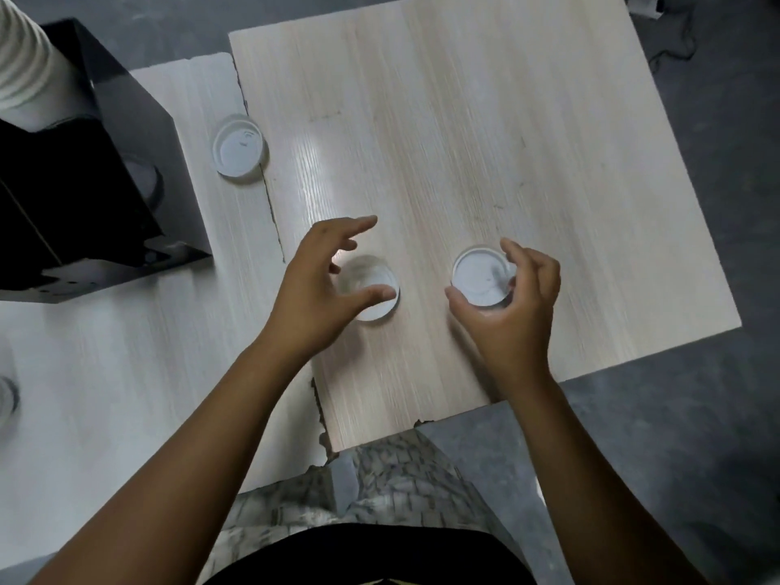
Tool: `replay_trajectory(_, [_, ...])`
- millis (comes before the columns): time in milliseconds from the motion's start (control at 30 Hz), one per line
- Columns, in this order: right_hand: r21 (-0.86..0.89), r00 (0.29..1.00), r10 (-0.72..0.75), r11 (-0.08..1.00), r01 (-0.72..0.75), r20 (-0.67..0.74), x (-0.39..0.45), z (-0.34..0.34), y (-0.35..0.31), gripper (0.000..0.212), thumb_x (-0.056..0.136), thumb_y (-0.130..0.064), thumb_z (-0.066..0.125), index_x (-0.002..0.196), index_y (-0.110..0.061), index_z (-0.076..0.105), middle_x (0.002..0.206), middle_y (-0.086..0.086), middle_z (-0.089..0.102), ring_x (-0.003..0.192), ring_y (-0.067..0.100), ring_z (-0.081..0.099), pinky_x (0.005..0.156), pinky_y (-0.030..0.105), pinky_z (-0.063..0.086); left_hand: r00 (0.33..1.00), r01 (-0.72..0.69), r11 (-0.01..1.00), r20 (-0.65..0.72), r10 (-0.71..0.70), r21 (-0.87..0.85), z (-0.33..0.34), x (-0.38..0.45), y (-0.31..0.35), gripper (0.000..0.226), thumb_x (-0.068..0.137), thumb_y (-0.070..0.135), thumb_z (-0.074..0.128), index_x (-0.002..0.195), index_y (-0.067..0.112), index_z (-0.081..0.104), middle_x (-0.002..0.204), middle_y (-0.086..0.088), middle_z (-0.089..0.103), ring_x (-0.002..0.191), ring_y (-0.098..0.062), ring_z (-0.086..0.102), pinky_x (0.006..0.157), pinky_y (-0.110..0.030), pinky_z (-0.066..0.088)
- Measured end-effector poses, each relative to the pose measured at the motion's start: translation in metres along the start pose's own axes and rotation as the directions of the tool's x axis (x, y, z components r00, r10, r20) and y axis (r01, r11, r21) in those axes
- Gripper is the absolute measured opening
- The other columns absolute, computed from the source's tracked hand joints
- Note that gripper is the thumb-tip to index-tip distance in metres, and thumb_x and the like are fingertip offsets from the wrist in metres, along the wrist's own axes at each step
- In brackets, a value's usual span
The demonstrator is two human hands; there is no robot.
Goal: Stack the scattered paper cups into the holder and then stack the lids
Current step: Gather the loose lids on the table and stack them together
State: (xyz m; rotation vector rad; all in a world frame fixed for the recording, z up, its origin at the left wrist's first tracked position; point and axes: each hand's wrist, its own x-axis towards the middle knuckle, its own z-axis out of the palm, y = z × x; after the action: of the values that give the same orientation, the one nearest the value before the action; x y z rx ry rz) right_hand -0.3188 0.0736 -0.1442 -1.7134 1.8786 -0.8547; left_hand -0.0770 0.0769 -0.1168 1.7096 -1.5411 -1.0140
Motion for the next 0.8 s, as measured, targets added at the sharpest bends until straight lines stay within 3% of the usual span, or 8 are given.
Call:
replay_trajectory(67, [-0.085,0.992,0.085,0.993,-0.078,0.09,0.001,-0.001,0.017,0.101,0.067,-0.043,0.093,0.15,-0.014,0.043,0.141,0.005,0.041,0.128,0.021,0.04,0.101,0.046,0.053,0.999,-0.024,1.0,0.034,0.024,0.011,0.014,0.011,0.01,0.079,0.076,0.035,0.091,0.144,0.037,0.053,0.142,0.015,0.05,0.12,-0.003,0.054,0.09,-0.011,0.044])
replay_trajectory(167, [-0.11,0.973,0.129,0.988,-0.109,0.192,0.004,0.004,0.03,0.103,0.07,-0.049,0.09,0.154,-0.02,0.036,0.145,-0.001,0.036,0.13,0.017,0.035,0.107,0.049,0.048,0.996,-0.031,0.998,0.091,0.026,0.054,0.03,0.022,0.01,0.078,0.075,0.035,0.092,0.144,0.033,0.055,0.142,0.013,0.052,0.122,-0.009,0.055,0.091,-0.011,0.04])
replay_trajectory(367, [-0.057,0.976,0.132,0.991,-0.124,0.174,0.008,0.008,0.035,0.11,0.066,-0.051,0.092,0.154,-0.017,0.034,0.146,0.002,0.036,0.131,0.012,0.034,0.109,0.049,0.048,0.991,-0.052,0.992,0.128,0.037,0.114,0.041,0.025,0.007,0.076,0.076,0.037,0.091,0.143,0.036,0.056,0.143,0.014,0.053,0.122,-0.006,0.049,0.098,-0.014,0.035])
replay_trajectory(433, [-0.031,0.973,0.122,0.992,-0.119,0.196,0.006,0.007,0.036,0.112,0.066,-0.048,0.093,0.155,-0.016,0.034,0.147,0.003,0.035,0.134,0.016,0.037,0.11,0.047,0.048,0.989,-0.062,0.991,0.144,0.045,0.119,0.044,0.025,0.006,0.075,0.076,0.037,0.091,0.142,0.035,0.057,0.143,0.011,0.056,0.124,-0.009,0.05,0.102,-0.018,0.036])
replay_trajectory(567, [-0.064,0.963,0.147,0.989,-0.136,0.225,0.008,0.005,0.036,0.103,0.069,-0.043,0.093,0.152,-0.014,0.039,0.144,0.005,0.041,0.132,0.022,0.045,0.106,0.042,0.05,0.981,-0.095,0.975,0.186,0.058,0.198,0.051,0.029,0.005,0.073,0.075,0.041,0.09,0.141,0.033,0.06,0.139,0.011,0.063,0.13,-0.018,0.051,0.112,-0.043,0.037])
replay_trajectory(700, [-0.083,0.959,0.085,0.994,-0.065,0.27,0.013,0.009,0.032,0.098,0.069,-0.042,0.094,0.149,-0.014,0.043,0.141,0.004,0.046,0.13,0.02,0.044,0.099,0.031,0.046,0.977,-0.134,0.943,0.201,0.073,0.306,0.057,0.03,0.007,0.071,0.076,0.041,0.089,0.141,0.036,0.059,0.139,0.014,0.061,0.135,-0.02,0.04,0.099,-0.032,0.017])
replay_trajectory(800, [-0.123,0.947,0.056,0.992,-0.017,0.316,0.01,0.013,0.03,0.103,0.068,-0.048,0.092,0.152,-0.017,0.04,0.142,0.002,0.045,0.129,0.016,0.039,0.098,0.028,0.042,0.986,-0.121,0.942,0.15,0.077,0.312,0.046,0.026,0.003,0.069,0.076,0.041,0.089,0.139,0.035,0.061,0.141,0.011,0.061,0.137,-0.024,0.039,0.101,-0.038,0.022])
